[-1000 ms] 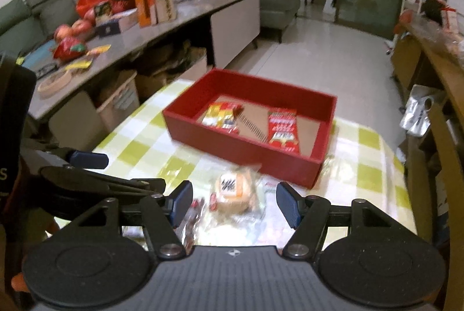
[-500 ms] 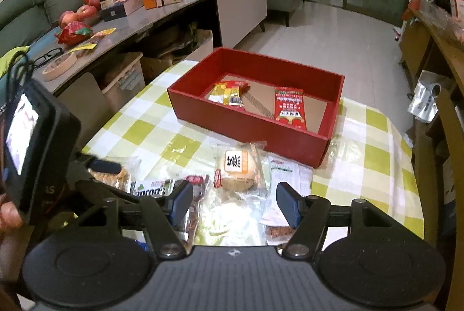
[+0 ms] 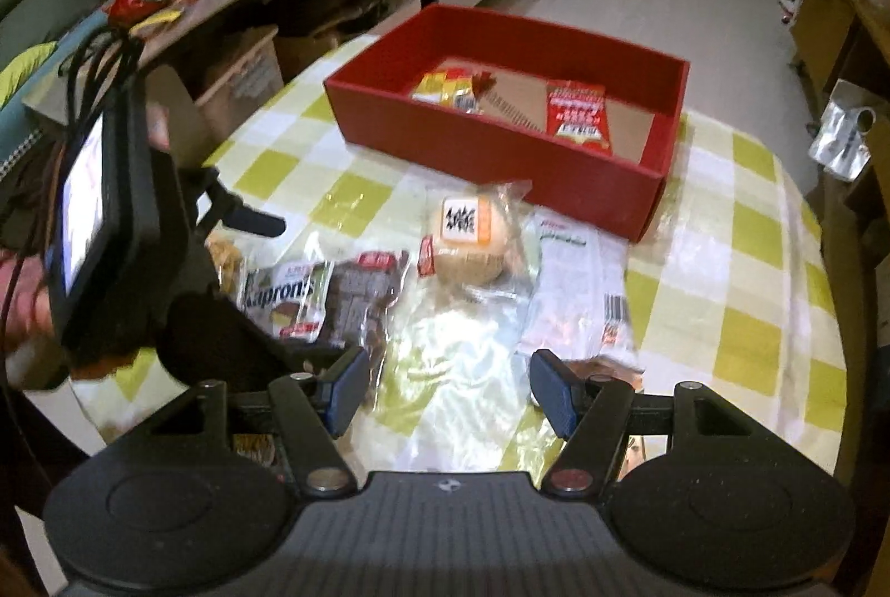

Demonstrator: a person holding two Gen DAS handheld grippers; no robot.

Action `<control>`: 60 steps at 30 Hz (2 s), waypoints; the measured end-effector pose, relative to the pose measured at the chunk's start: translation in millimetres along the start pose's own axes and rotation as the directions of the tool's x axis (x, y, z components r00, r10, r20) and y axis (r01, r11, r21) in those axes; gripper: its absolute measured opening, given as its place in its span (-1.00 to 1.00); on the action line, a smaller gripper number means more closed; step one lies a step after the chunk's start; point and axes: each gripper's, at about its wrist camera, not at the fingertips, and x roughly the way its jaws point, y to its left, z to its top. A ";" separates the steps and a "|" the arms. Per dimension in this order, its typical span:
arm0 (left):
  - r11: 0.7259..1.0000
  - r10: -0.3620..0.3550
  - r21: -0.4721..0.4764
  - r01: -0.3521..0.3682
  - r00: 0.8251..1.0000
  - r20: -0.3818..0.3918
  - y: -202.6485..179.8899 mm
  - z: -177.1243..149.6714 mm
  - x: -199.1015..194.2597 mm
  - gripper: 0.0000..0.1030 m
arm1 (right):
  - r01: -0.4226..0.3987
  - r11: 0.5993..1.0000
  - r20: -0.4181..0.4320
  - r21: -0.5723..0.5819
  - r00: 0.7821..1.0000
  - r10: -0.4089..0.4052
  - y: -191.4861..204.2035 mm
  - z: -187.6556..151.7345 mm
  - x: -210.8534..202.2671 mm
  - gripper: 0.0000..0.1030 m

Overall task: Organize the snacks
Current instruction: 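Grasp the Kaprons wafer with the left tool while the right tool grasps the blue packet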

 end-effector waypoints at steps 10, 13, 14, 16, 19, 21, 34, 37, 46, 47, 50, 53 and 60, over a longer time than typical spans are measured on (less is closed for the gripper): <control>0.968 -0.165 -0.199 0.151 0.985 -0.058 17.1 -21.6 0.0 0.53 | -0.017 1.000 0.009 0.001 1.000 0.017 1.1 4.0 -1.7 0.42; 0.963 -0.168 -0.225 0.149 0.984 -0.067 7.0 -20.9 -9.8 0.30 | -0.020 1.000 0.013 -0.007 1.000 0.020 2.6 2.8 -5.4 0.42; 0.966 -0.154 -0.221 0.135 0.985 -0.074 2.8 -21.5 -11.5 0.30 | -0.020 1.000 0.017 -0.006 1.000 0.020 2.2 2.6 -6.9 0.42; 0.970 -0.138 -0.211 0.119 0.988 -0.076 -3.3 -20.5 -14.3 0.32 | -0.018 1.000 0.023 -0.002 1.000 0.018 0.7 2.4 -9.9 0.42; 0.967 -0.103 -0.244 0.081 0.991 -0.082 -2.6 -17.2 -10.9 0.63 | -0.018 1.000 0.030 0.005 0.999 0.018 -1.3 1.7 -13.5 0.42; 0.969 -0.070 -0.242 0.045 0.993 -0.095 -2.9 -13.0 -3.9 0.72 | -0.020 1.000 0.031 0.003 0.999 0.020 -1.6 0.4 -15.2 0.42; 0.909 -0.069 -0.415 0.034 0.995 -0.069 20.1 -18.6 -32.8 0.27 | -0.127 0.968 -0.094 -0.216 0.990 0.109 47.3 -13.9 14.3 0.42; 0.889 -0.060 -0.458 0.028 0.997 -0.055 27.4 -21.8 -44.0 0.27 | -0.178 0.935 -0.134 -0.305 0.981 0.143 71.4 -16.7 29.1 0.42; 0.841 -0.053 -0.540 0.029 0.998 -0.029 54.9 -40.2 -59.6 0.28 | -0.303 0.798 -0.283 -0.521 0.943 0.173 131.0 -36.6 73.7 0.42; 0.838 -0.057 -0.545 0.031 0.998 -0.031 57.3 -42.1 -59.1 0.28 | -0.315 0.789 -0.303 -0.527 0.938 0.172 132.2 -40.4 76.8 0.43; 0.831 -0.065 -0.555 0.038 0.997 -0.030 64.6 -48.3 -58.8 0.28 | -0.296 0.767 -0.310 -0.570 0.941 0.133 133.1 -50.0 84.9 0.46; 0.825 -0.088 -0.563 0.056 0.996 -0.029 68.8 -50.9 -57.5 0.28 | -0.258 0.770 -0.292 -0.583 0.952 0.098 132.4 -51.2 92.9 0.47; 0.833 -0.095 -0.550 0.058 0.995 -0.039 67.9 -53.3 -55.0 0.28 | -0.293 0.858 -0.317 -0.422 0.934 0.163 115.8 -34.2 90.2 0.17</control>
